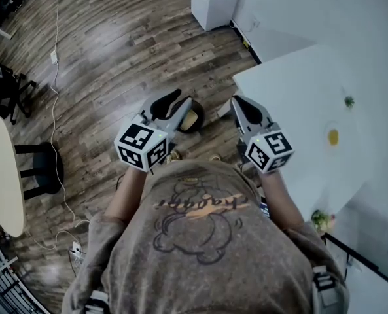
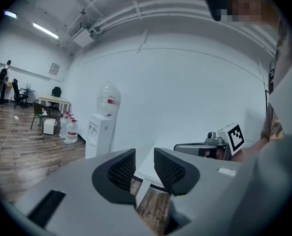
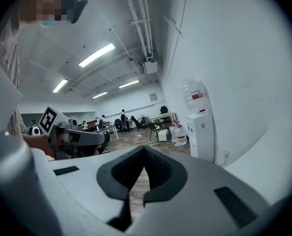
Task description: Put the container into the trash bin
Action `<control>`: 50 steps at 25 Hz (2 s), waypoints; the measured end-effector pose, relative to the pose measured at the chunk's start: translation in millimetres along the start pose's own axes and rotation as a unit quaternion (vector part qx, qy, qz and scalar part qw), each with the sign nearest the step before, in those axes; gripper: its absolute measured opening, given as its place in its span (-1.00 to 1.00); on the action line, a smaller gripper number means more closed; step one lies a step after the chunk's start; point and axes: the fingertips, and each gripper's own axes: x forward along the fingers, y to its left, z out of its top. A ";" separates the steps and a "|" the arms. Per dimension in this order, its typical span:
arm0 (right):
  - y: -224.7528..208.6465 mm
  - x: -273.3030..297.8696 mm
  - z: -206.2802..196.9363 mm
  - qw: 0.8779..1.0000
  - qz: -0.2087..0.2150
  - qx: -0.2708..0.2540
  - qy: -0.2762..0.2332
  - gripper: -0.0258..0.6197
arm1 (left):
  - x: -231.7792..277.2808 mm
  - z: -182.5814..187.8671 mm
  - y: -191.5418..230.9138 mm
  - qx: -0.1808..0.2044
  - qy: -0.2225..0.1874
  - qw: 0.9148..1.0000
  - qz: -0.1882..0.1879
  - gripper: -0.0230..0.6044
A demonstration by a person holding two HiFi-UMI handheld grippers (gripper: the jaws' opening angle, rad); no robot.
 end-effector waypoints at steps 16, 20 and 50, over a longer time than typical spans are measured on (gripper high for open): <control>15.2 -24.0 0.1 0.999 -0.011 -0.024 -0.023 -0.92 | -29.2 -2.5 -1.7 -0.018 -0.054 0.998 -0.002 -0.91; 19.6 -30.0 4.7 0.998 -0.019 -0.037 -0.041 -0.92 | -35.7 -3.3 0.2 -0.006 -0.071 0.997 0.003 -0.91; -12.0 -24.3 -68.8 0.998 -0.049 -0.029 -0.010 -0.93 | -32.3 -75.6 36.6 -0.028 -0.074 0.994 0.073 -0.92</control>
